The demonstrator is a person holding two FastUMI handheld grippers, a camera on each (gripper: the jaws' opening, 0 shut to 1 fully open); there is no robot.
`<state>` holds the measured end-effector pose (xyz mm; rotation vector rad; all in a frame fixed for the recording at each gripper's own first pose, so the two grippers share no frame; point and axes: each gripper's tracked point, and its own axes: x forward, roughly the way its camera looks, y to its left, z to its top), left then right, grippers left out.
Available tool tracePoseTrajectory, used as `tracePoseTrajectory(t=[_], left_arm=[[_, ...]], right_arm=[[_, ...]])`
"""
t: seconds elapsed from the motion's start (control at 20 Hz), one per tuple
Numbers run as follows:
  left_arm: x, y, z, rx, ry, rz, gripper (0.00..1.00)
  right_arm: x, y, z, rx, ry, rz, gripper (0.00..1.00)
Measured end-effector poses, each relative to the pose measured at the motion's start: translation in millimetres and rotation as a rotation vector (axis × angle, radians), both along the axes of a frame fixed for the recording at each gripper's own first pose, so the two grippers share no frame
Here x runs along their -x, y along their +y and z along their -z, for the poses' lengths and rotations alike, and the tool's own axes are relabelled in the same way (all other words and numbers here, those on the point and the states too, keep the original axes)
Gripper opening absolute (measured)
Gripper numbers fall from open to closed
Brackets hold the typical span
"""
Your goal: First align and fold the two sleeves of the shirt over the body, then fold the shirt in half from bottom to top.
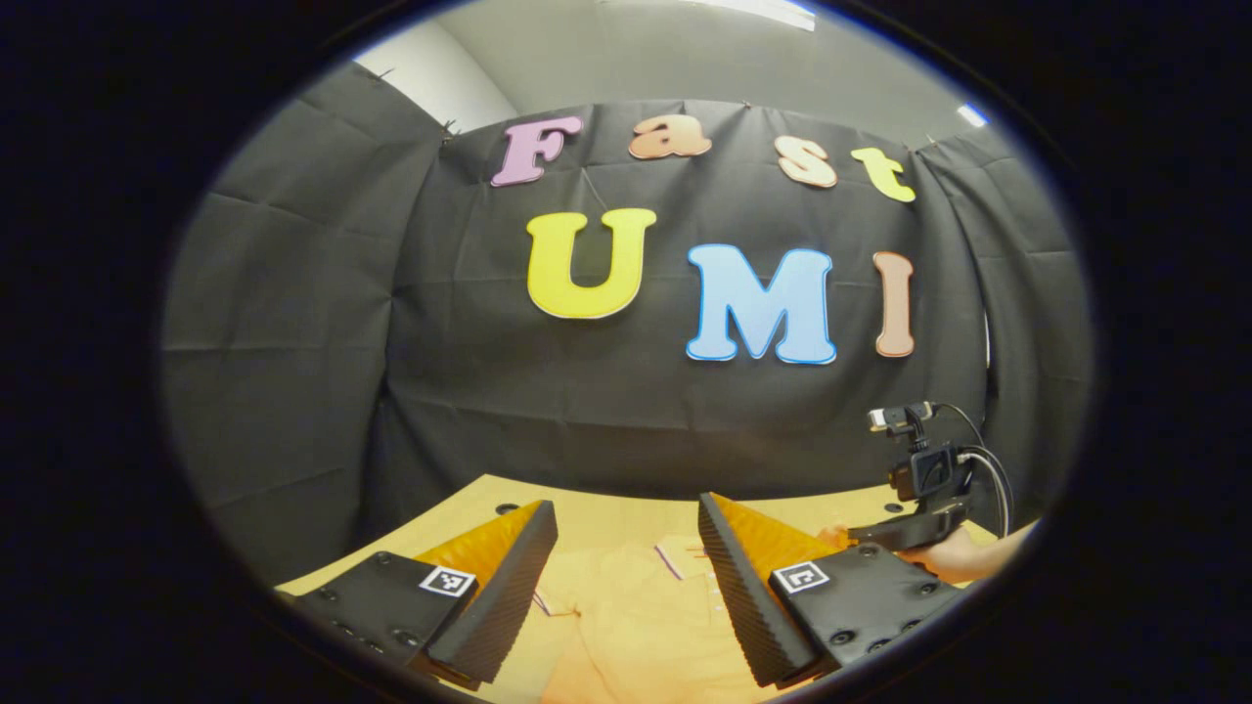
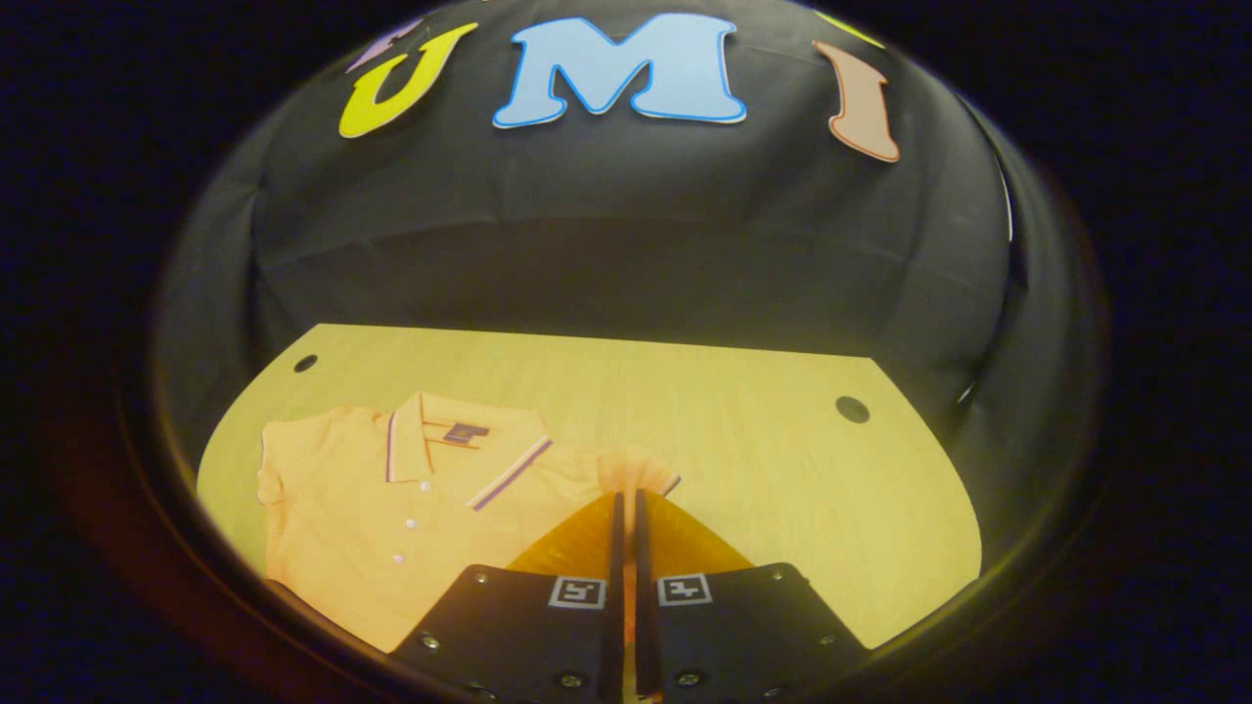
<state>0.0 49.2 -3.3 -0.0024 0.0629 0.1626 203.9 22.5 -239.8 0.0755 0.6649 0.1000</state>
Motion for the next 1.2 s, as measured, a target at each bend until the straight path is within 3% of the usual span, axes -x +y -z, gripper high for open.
tracePoseTrajectory(t=[0.35, 0.75, 1.2], left_arm=[[6.7, 27.3, 5.9, 0.013, 0.011, -0.006, 0.93], [11.1, 61.6, 19.3, 0.04, 0.031, 0.021, 0.94], [-14.3, 74.8, 34.0, 0.045, 0.055, 0.093, 0.95]], right_arm=[[11.6, 38.4, 18.7, 0.047, 0.047, -0.078, 0.07], [24.5, 51.3, 24.8, 0.09, 0.076, -0.07, 0.08], [56.7, 56.5, -15.2, 0.069, 0.018, -0.039, 0.66]])
